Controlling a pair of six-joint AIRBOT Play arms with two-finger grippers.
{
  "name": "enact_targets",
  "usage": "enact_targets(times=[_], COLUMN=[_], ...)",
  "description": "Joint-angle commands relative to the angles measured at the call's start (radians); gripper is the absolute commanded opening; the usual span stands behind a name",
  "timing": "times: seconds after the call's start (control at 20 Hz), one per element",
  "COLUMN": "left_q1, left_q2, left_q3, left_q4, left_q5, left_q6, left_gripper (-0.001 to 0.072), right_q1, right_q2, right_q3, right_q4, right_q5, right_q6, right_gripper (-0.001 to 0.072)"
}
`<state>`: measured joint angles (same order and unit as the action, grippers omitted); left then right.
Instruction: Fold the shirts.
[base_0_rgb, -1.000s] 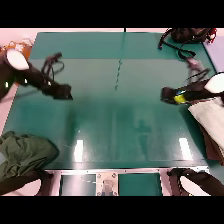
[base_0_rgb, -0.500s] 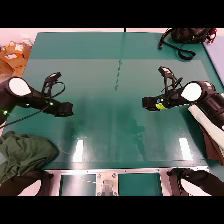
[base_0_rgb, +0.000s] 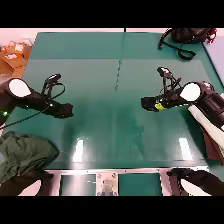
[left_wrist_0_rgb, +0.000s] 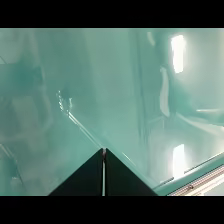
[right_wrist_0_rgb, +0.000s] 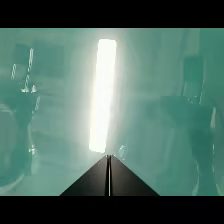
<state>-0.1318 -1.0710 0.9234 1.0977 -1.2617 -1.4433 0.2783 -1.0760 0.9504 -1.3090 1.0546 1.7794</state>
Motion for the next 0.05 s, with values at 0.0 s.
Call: enact_targets(times=[0.0], left_q1=[0.000], left_q2=[0.001], left_q3=[0.000], left_q4=[0.000], left_q5=[-0.011], left_q6=[-0.025], left_gripper=[0.0024], right_q1=[0.000], right_q2=[0.000], right_q3=[0.000], right_q4=[0.000], right_q5=[0.000], right_q6=[0.001], right_gripper=[0.0018])
